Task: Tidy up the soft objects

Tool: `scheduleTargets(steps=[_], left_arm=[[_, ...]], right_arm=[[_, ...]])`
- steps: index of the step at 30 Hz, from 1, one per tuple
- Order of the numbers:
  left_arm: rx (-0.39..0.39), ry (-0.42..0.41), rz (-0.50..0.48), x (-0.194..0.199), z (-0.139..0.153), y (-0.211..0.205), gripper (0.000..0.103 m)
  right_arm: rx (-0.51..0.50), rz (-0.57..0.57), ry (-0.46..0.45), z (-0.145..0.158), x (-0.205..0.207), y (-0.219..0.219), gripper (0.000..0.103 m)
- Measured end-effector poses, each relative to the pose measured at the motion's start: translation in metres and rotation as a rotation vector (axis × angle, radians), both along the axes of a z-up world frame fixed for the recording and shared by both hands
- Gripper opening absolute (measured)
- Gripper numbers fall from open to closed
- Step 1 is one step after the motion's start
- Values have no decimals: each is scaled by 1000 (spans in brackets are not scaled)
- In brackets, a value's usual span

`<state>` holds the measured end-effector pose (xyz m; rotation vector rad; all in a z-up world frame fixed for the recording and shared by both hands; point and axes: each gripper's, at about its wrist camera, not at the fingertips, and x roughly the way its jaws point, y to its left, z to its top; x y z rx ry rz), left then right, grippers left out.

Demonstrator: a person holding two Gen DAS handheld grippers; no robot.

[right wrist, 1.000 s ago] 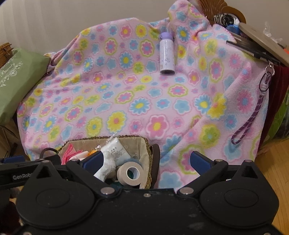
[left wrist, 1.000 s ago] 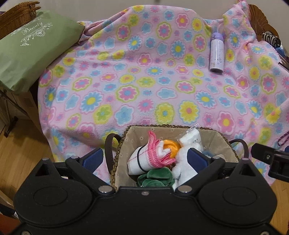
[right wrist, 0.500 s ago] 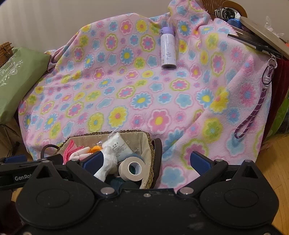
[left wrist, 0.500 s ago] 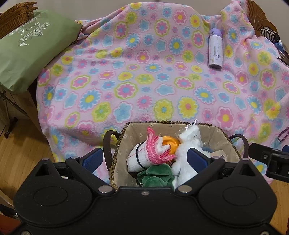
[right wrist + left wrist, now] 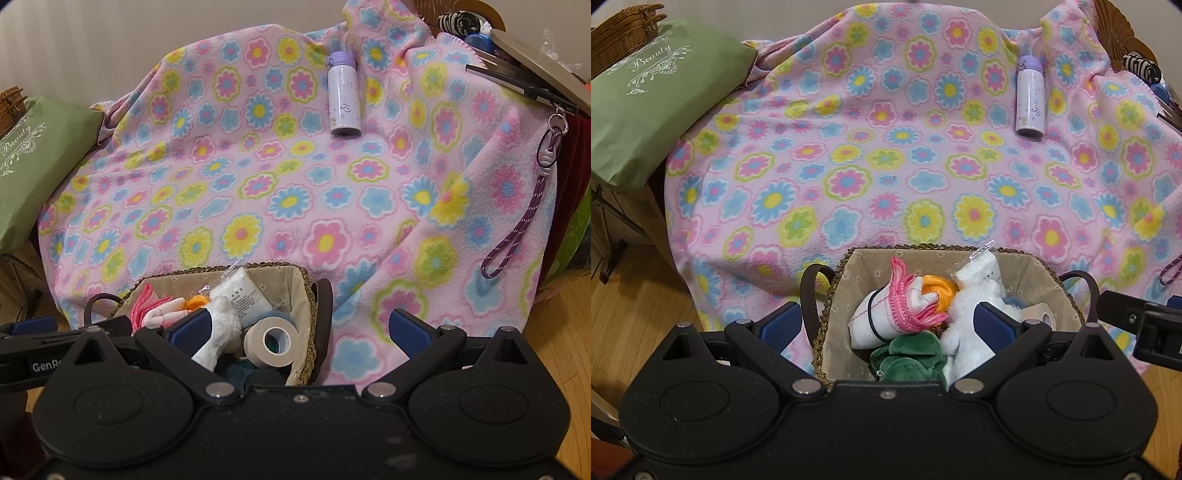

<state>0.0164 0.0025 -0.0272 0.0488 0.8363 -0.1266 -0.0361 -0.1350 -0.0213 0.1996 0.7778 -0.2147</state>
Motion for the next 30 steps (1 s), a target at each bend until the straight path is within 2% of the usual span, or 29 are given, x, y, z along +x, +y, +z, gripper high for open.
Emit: scheduleTargets(steps=[30], left_arm=[[4, 9, -12, 0, -2, -1, 97]], right_arm=[[8, 2, 6, -4, 0, 1, 103]])
